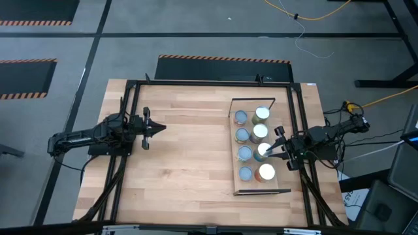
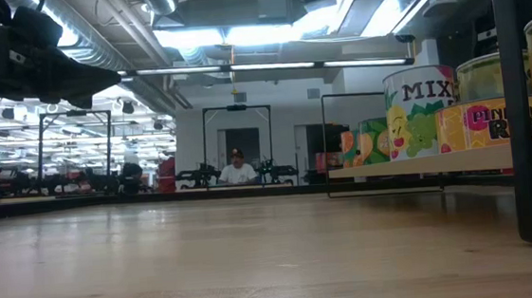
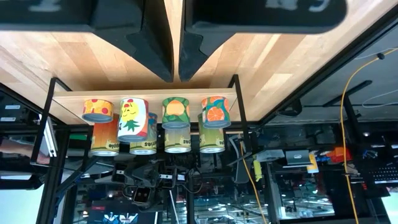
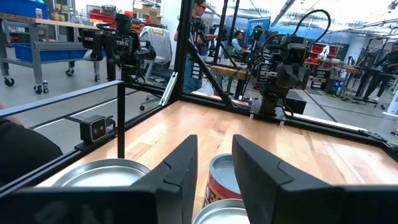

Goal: Pick and place cans onto a shelf
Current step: Return to Home Position

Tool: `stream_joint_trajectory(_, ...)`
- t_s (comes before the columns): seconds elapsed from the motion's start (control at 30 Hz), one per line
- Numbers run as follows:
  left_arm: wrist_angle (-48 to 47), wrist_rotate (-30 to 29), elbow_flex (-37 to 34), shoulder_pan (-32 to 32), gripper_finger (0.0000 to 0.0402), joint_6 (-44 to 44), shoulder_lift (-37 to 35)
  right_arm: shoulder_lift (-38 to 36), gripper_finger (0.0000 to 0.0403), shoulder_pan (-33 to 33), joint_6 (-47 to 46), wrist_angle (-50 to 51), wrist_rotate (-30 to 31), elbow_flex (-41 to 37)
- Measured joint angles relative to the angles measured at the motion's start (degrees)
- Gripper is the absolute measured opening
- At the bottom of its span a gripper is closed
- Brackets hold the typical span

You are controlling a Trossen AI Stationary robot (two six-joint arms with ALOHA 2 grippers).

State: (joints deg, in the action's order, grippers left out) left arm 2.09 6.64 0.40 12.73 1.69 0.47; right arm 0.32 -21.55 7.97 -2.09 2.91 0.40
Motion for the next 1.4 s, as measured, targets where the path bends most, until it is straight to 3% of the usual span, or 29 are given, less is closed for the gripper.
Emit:
stream_joint_trajectory(0.53,0.0,0.0,0.0,0.0,0.0001,0.0,0.0,0.0,0.0105,0.0,0.0,0.0,0.0,0.0)
stream_joint_trajectory(1.1,0.1,0.0,0.0,0.0,0.0035,0.0,0.0,0.0,0.0105,0.0,0.0,0.0,0.0,0.0)
stream_joint_trajectory(1.4,0.1,0.0,0.0,0.0,0.0030,0.0,0.0,0.0,0.0105,0.0,0.2,-0.1,0.3,0.0)
